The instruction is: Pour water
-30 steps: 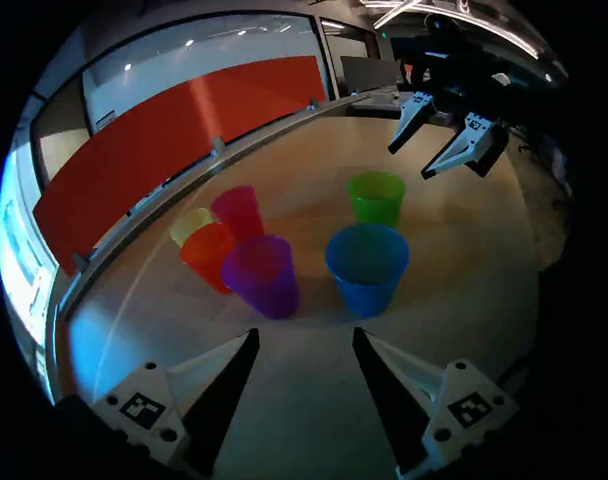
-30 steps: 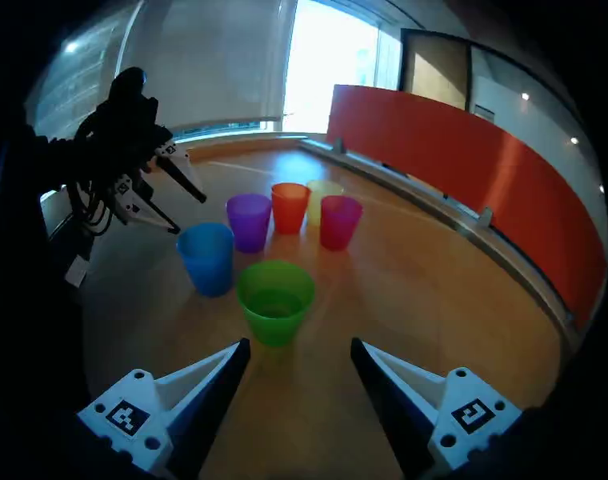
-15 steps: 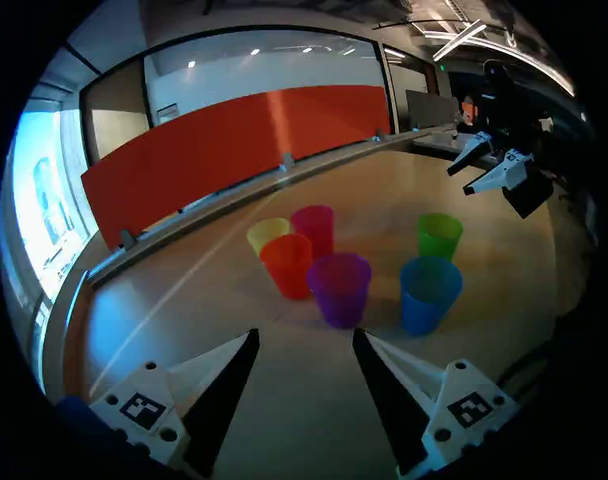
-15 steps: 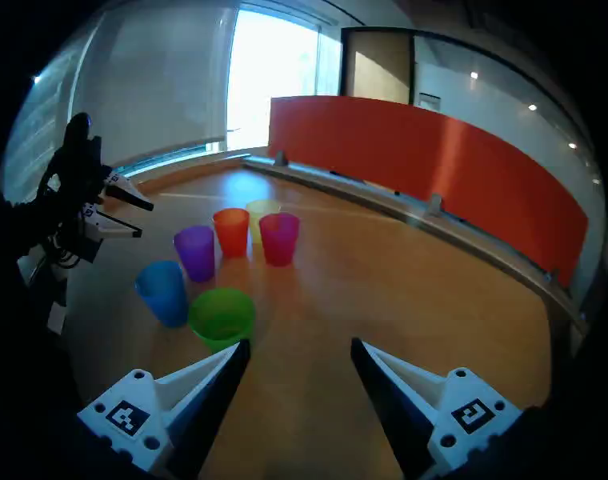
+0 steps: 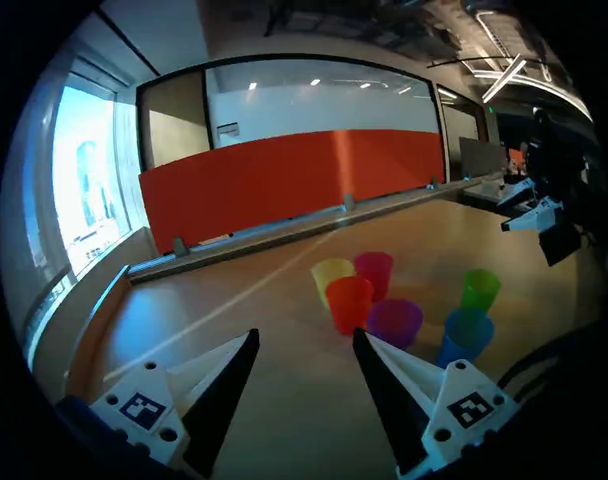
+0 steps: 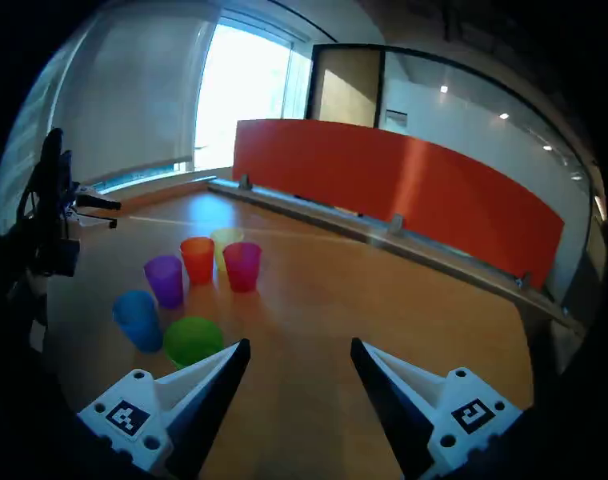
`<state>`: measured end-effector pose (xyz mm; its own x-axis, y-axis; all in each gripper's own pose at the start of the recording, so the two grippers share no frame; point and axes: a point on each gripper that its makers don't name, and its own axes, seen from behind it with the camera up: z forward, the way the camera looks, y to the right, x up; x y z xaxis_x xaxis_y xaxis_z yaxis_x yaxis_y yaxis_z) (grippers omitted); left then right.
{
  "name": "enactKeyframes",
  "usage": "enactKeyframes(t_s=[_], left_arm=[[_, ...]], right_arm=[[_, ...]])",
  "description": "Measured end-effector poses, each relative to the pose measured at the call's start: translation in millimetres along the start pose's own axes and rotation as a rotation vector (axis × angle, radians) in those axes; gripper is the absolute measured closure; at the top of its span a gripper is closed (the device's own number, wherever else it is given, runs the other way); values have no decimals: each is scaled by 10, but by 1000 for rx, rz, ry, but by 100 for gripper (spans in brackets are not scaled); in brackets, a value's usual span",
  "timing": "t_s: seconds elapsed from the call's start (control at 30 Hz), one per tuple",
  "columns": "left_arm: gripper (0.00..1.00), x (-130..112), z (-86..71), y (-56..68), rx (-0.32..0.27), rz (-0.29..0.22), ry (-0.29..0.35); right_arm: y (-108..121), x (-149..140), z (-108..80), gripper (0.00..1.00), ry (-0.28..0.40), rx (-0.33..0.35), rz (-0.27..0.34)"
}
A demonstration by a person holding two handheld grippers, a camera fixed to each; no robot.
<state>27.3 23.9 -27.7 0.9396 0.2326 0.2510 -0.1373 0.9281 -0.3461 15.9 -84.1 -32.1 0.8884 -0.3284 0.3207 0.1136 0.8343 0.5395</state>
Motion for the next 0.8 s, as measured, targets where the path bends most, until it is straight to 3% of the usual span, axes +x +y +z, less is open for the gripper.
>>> enactKeyframes(t_s=[0.27,0.6,0.8], left_arm=[[14,165,-54,-212,78,-83,78],[14,395,-105,-298,141,-136,172],[14,555,-196,-407,195,-165,237]], right_arm=[[135,221,-1,2,87,-79,43],[286,559,-40,2,225,-188,73],[443,679,-109,2,302,-270,120]])
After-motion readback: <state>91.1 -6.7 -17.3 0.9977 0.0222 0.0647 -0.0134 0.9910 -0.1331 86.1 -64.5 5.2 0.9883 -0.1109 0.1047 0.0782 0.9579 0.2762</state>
